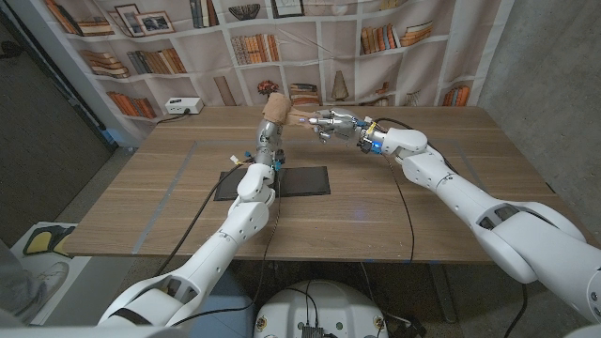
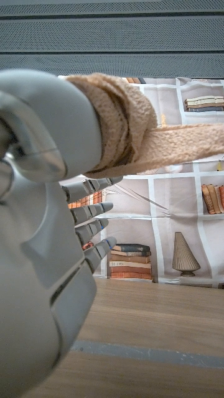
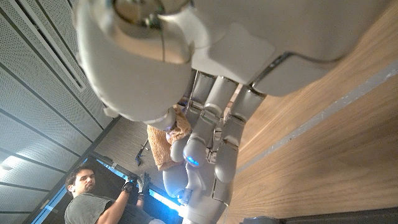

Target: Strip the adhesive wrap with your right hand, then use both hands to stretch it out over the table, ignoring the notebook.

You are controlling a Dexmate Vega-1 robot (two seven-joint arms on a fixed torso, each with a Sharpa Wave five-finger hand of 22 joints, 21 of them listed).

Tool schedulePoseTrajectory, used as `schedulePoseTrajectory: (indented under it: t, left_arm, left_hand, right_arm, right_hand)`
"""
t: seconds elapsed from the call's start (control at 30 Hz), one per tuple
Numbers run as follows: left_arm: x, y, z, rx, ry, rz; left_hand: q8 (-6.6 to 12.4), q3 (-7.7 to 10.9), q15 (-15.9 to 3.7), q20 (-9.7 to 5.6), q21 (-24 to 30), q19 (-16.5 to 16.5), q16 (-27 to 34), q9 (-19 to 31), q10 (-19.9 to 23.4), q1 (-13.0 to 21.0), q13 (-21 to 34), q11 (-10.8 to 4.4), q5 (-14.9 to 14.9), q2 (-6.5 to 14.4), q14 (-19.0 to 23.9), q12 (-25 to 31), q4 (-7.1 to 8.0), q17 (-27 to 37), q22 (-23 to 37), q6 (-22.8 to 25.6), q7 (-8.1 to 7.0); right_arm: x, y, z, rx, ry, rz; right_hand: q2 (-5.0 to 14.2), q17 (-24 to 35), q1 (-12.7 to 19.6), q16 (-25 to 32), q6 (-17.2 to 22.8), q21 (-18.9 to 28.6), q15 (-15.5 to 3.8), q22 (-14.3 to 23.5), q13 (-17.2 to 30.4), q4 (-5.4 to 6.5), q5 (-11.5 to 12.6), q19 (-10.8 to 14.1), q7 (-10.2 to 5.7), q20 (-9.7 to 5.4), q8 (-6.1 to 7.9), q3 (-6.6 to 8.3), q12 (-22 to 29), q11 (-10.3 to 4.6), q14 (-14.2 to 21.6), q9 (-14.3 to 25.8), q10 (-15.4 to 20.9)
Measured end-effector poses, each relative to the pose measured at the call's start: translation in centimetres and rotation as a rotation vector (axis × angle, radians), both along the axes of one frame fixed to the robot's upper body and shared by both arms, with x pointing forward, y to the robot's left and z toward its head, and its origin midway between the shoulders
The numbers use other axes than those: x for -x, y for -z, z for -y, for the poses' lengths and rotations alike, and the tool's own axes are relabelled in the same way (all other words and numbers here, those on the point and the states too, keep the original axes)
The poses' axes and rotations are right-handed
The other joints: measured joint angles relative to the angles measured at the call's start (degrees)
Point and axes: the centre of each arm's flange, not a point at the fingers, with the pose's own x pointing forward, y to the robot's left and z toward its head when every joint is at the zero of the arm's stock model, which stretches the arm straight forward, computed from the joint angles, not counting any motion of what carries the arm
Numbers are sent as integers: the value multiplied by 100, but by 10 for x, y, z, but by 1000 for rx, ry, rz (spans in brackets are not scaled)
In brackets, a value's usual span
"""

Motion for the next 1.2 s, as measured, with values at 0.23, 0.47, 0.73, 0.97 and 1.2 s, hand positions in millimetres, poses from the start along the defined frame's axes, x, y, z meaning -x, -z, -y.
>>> schedulePoseTrajectory:
  t: [0.23, 0.47, 0.73, 0.97, 1.2]
  left_arm:
    - [2, 1, -5, 23, -22, 0]
    - [3, 2, -9, 40, -37, -1]
    - [3, 2, -11, 50, -48, -1]
    - [3, 1, -13, 57, -60, -2]
    - [3, 1, -14, 64, -69, -5]
  left_hand:
    - [0, -46, -39, -50, -21, 50, 22, -14, 108, -5, -1, -16, 0, 3, 70, 21, 46, 0, 0, 61, 1]
    - [0, -142, -77, -81, -65, 81, 22, -41, 129, -117, -28, -38, 0, -110, 109, 21, 118, 0, 0, 123, 1]
    - [0, -389, -96, -122, -131, 121, 22, -66, 148, -271, -78, -57, 0, -370, 127, 21, 180, 0, 0, 144, 22]
    - [-67, -545, -52, -59, -193, 120, -6, -94, 136, -368, -108, 17, -1, -467, 124, -7, 243, 0, 0, 91, 75]
    - [-91, -640, -28, -29, -233, 150, -6, -93, 150, -429, -108, 31, 43, -528, 150, -7, 289, 0, -1, 60, 105]
  right_arm:
    - [0, -2, 9, -14, 21, 4]
    - [-1, -4, 14, -32, 35, 4]
    - [-1, -4, 22, -57, 52, 3]
    - [-1, -5, 30, -82, 72, 7]
    - [-1, -6, 37, -101, 88, 15]
  right_hand:
    - [0, 0, 0, 34, 0, 46, 0, -27, 3, 16, 0, 0, 0, 0, -1, 16, 0, 1, 0, 1, 0]
    - [0, 0, 0, 67, 34, 103, 0, -54, 3, -8, 0, 0, 7, 0, -1, 39, 0, -29, 0, 30, 30]
    - [0, 0, 0, 121, 74, 188, 0, -107, -15, -8, 0, -76, 29, -12, -5, 87, 0, 0, 0, 104, 61]
    - [0, 0, 0, 183, 105, 294, 0, -117, 32, -49, 0, -75, 60, -12, 25, 128, 30, 31, 0, 176, 92]
    - [0, 1, 0, 208, 135, 360, 0, -154, 83, -73, 0, -106, 91, 19, 46, 151, 72, 31, 0, 237, 91]
